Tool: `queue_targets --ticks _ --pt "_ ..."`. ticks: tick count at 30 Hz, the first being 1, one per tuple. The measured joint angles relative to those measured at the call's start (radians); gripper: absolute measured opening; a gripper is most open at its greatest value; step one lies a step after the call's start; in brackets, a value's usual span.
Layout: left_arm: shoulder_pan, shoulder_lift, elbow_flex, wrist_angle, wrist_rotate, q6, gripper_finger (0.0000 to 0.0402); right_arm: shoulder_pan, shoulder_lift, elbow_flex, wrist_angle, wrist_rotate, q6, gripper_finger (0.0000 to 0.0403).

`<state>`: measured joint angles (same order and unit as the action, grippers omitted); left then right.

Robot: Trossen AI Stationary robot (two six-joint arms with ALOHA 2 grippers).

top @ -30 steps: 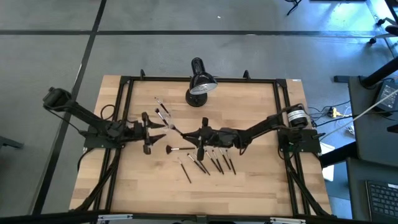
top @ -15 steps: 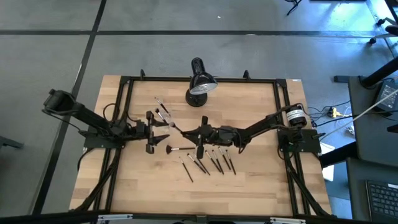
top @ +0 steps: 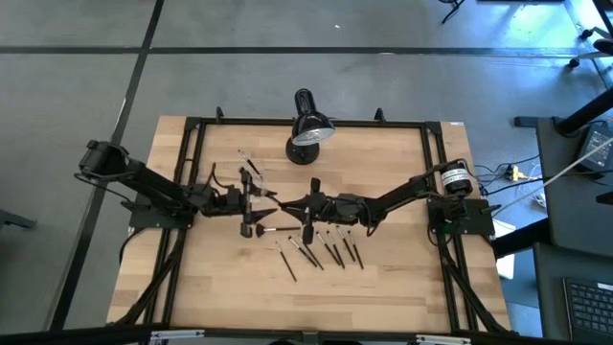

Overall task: Sort items
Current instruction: Put the blush brush into the transparent organizer

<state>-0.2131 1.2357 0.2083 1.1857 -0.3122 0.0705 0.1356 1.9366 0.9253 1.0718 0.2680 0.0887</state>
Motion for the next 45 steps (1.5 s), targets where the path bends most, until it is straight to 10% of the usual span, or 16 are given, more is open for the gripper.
queue_targets --ticks 30,45 --pt "0.0 -0.029 0.001 -0.04 -0.006 -0.007 0.0059 -0.008 0.001 0.0 -0.016 0.005 0.047 0.0078" --pt "0.0 -0.239 0.001 -0.441 -0.49 -0.081 0.0058 -0.048 0.0 0.001 -0.297 -0.094 0.371 0.0137"
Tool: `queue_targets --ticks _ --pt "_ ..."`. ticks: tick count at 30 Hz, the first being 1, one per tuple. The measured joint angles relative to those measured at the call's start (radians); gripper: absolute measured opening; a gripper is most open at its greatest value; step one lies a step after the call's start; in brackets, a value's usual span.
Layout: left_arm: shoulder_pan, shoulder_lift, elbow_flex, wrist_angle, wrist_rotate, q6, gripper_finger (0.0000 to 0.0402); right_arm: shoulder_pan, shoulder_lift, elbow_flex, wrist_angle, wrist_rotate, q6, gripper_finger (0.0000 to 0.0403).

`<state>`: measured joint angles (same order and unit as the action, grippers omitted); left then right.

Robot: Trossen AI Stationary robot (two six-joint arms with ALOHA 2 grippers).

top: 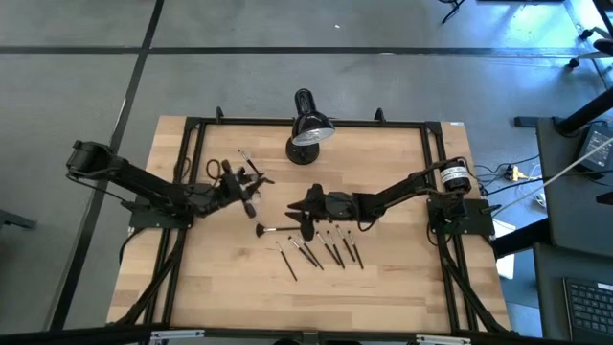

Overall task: Sort items
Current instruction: Put the blush brush into the transparent organizer

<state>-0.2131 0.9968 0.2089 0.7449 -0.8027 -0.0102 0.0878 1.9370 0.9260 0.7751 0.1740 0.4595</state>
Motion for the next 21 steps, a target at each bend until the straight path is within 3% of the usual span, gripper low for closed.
queue_targets --ticks 10,17,21 --pt "0.0 -0.251 0.0 -0.373 -0.041 -0.273 0.0058 0.0 -0.004 0.0 -0.007 -0.131 0.089 0.0138" --pt "0.019 -0.281 0.0 -0.604 -0.033 -0.49 0.0058 0.0 -0.004 0.0 -0.009 -0.177 0.109 0.0138" --pt "0.042 -0.281 0.0 -0.667 -0.056 -0.515 0.0058 0.0 -0.005 0.0 -0.009 -0.176 0.091 0.0138"
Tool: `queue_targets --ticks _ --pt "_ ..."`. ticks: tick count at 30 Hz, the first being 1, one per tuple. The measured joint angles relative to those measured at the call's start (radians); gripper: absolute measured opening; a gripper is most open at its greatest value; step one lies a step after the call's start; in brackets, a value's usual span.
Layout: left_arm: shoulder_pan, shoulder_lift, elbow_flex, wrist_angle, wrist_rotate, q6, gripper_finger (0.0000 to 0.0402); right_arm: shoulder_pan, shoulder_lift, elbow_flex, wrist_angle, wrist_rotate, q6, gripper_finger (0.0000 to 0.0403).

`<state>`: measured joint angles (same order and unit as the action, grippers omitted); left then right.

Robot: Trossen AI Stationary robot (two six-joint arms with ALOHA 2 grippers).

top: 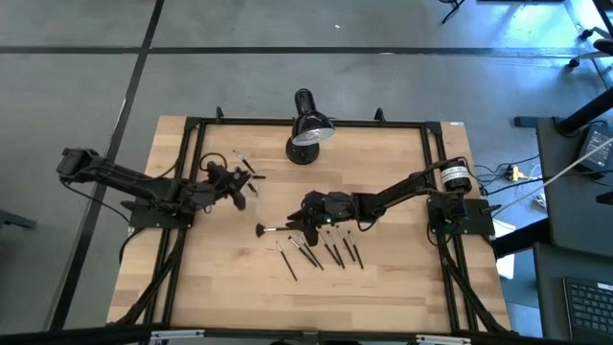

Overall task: Sort items
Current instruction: Put the blush brush into the transparent organizer

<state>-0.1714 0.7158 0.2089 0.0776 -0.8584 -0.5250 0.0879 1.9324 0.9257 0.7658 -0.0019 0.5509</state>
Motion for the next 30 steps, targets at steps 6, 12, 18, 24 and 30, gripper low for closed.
queue_targets --ticks 6,12,18,24,30 --pt "-0.003 0.0 0.0 0.065 0.02 0.031 0.0058 0.0 0.0 0.008 -0.001 0.001 -0.02 0.0138" --pt "-0.003 -0.034 0.002 0.119 0.154 0.083 0.0058 0.0 0.0 0.03 -0.003 -0.031 -0.035 0.0138" --pt "-0.003 -0.124 0.074 -0.152 0.179 0.061 0.0058 0.0 -0.001 0.054 -0.074 -0.037 -0.044 0.0138" --pt "-0.003 -0.188 0.125 -0.373 0.196 -0.003 0.0058 0.0 -0.001 0.074 -0.118 -0.036 -0.062 0.0138" --pt "0.02 -0.208 0.126 -0.419 0.155 -0.045 0.0058 0.0 -0.001 0.075 -0.116 -0.036 -0.061 0.0138"
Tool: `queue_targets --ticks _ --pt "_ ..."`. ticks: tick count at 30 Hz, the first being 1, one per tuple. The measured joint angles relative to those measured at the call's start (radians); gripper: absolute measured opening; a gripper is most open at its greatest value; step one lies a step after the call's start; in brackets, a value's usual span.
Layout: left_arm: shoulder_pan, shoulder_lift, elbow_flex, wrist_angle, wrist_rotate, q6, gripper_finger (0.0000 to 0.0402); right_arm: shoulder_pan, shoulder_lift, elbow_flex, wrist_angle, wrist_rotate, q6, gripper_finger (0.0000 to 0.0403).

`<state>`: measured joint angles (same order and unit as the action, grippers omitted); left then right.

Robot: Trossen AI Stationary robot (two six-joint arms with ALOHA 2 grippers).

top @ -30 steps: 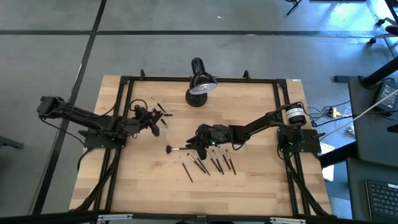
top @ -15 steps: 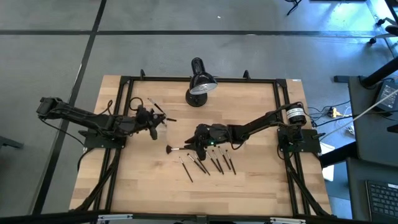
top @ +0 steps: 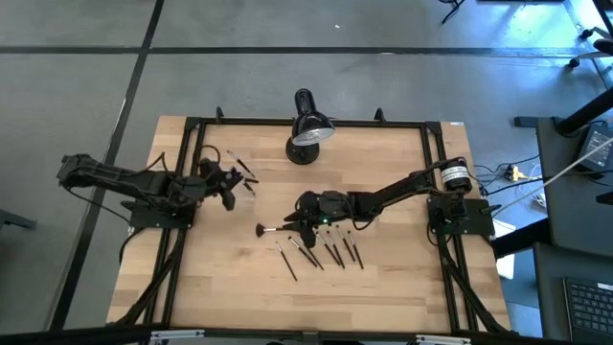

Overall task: Sort items
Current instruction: Put the blush brush into the transparent organizer

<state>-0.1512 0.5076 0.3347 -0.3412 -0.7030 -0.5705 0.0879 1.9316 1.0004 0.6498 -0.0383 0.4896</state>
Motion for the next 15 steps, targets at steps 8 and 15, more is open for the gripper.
queue_targets --ticks 8,15 --pt "0.023 -0.016 0.038 -0.007 0.042 0.05 0.0058 0.0 0.0 0.0 0.001 0.0 0.0 0.0138" --pt "0.023 -0.018 0.097 -0.194 0.113 -0.024 0.0058 0.0 0.0 0.0 0.001 -0.005 0.0 0.0138"
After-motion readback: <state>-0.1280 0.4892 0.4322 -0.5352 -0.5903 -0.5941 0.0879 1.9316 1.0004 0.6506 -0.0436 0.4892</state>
